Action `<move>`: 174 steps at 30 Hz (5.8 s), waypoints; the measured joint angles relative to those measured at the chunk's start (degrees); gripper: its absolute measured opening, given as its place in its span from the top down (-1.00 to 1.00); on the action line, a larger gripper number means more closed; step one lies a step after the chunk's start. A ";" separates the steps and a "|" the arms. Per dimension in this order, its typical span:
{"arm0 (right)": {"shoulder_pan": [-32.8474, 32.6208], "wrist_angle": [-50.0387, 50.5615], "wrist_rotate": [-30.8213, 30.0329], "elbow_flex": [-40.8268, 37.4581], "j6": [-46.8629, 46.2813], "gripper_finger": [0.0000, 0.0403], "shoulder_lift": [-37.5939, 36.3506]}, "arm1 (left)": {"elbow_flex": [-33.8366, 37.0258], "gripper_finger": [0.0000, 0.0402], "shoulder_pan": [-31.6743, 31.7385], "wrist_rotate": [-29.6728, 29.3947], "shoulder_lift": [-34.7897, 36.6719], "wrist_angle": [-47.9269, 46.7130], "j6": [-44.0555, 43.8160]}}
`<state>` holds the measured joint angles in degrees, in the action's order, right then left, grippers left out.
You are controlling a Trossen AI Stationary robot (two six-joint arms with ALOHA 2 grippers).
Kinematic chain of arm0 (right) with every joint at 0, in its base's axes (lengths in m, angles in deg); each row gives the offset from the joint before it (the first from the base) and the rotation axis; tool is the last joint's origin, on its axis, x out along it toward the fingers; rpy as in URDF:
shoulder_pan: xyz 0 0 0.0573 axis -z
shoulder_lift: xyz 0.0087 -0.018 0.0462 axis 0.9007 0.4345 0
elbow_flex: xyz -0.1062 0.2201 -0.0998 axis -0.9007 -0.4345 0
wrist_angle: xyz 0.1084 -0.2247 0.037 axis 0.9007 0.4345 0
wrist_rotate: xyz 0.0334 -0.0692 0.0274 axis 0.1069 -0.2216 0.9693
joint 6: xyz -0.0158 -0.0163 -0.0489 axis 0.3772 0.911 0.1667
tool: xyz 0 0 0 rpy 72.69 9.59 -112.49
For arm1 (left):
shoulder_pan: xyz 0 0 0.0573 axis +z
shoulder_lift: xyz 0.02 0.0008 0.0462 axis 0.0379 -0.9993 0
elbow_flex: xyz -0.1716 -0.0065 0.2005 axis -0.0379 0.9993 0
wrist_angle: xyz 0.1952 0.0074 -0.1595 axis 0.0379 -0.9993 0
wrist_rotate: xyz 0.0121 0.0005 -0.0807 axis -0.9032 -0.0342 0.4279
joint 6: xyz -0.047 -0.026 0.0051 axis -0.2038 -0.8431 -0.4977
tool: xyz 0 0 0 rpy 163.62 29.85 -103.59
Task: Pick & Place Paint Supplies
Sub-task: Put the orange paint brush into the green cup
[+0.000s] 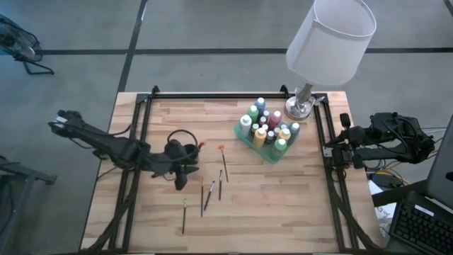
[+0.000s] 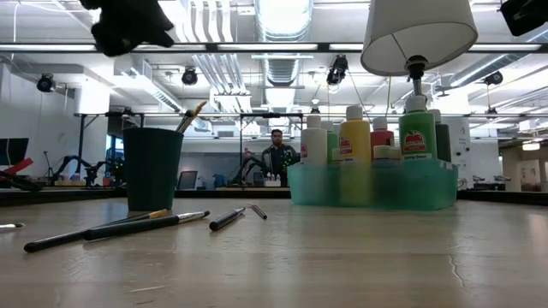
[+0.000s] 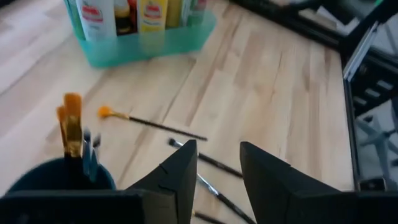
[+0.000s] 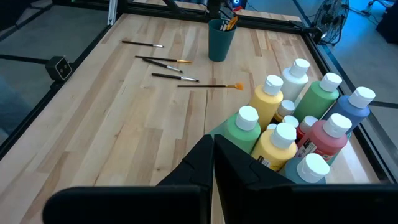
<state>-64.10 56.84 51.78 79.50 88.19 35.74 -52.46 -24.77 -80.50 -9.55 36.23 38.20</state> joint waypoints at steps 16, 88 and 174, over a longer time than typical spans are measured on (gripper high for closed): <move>0.00 0.00 0.02 0.00 0.00 0.96 0.02 | -18.63 0.46 -7.37 7.95 -18.16 -20.80 -27.10; -0.02 0.02 0.00 0.00 0.00 0.96 0.00 | -21.29 0.68 1.31 2.37 -40.02 -16.72 -55.20; -0.02 0.00 0.02 0.00 0.00 0.96 0.02 | -25.78 0.56 3.54 9.39 -54.45 -29.33 -70.33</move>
<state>-64.12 56.85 51.81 79.50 88.19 35.77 -78.24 -21.23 -71.11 -64.00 6.91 -32.13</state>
